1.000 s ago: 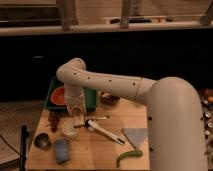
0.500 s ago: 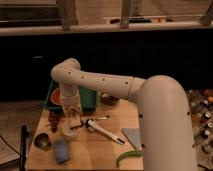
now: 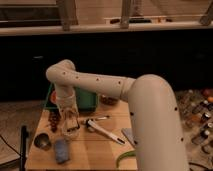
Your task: Place eraser in paper cup
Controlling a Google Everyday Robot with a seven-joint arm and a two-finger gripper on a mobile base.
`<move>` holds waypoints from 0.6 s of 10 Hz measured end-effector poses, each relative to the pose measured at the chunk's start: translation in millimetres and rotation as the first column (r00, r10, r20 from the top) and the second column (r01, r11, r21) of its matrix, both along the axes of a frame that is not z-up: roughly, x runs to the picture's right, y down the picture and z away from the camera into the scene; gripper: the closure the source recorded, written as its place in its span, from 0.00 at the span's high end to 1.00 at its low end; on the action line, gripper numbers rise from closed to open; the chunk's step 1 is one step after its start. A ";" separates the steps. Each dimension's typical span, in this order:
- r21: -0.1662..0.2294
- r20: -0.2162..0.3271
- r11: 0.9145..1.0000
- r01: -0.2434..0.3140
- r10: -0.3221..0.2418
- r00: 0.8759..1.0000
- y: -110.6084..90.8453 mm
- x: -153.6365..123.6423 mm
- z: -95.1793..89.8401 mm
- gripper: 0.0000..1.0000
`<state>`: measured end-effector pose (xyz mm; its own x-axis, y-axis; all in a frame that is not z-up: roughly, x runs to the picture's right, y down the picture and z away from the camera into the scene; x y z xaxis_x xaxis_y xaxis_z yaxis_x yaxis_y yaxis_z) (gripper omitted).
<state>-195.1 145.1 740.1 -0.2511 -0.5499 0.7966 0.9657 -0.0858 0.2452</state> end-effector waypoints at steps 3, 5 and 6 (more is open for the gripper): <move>-0.024 0.003 1.000 0.009 -0.009 1.000 9.6 -3.7 0.5 0.01; -0.033 -0.008 0.999 0.001 -0.002 1.000 13.2 -3.0 -0.7 0.14; -0.038 -0.017 0.999 -0.008 0.007 1.000 14.1 -0.9 -1.5 0.27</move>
<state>-195.9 159.2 738.6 -0.2335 -0.5207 0.8212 0.9703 -0.0693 0.2319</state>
